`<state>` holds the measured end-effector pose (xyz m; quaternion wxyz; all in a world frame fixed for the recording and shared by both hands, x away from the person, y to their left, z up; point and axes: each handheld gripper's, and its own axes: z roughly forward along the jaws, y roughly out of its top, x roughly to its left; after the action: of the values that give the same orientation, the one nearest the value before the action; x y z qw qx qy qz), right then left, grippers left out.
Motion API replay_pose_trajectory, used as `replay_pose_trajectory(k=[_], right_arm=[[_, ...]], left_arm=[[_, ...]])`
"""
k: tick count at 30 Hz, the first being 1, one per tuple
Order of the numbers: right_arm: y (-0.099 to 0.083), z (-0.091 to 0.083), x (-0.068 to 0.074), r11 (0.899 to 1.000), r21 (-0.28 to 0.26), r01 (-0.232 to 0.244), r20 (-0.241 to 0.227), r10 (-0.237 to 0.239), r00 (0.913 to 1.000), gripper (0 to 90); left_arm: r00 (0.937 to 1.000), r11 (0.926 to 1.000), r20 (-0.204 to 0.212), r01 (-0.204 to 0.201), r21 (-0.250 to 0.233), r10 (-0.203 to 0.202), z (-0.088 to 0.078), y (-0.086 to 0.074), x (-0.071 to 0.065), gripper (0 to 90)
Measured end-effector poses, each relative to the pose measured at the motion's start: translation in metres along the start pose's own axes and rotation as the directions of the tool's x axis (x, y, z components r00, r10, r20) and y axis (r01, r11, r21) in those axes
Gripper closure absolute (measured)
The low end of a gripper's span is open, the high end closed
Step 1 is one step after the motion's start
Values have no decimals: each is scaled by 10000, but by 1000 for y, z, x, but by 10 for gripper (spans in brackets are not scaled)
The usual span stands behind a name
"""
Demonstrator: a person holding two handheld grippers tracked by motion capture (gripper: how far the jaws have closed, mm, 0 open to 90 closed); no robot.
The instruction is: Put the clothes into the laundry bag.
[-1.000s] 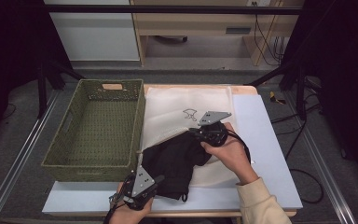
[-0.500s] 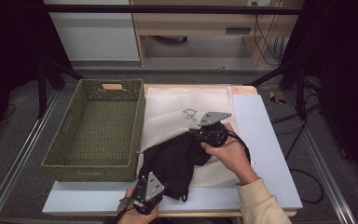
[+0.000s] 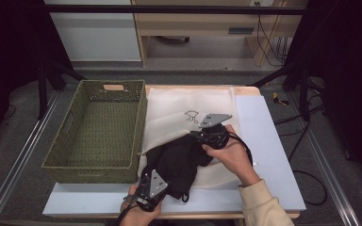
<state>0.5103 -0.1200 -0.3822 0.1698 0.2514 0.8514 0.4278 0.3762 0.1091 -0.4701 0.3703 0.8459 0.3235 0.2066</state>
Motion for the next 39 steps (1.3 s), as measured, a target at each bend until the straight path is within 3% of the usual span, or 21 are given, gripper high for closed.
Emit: replay_pose_trajectory(k=[39], right_arm=[[1, 0, 3, 9999, 27, 99, 72, -99, 9999, 874]], left_arm=[[9999, 9999, -117, -100, 138, 101, 12, 10, 1, 899]])
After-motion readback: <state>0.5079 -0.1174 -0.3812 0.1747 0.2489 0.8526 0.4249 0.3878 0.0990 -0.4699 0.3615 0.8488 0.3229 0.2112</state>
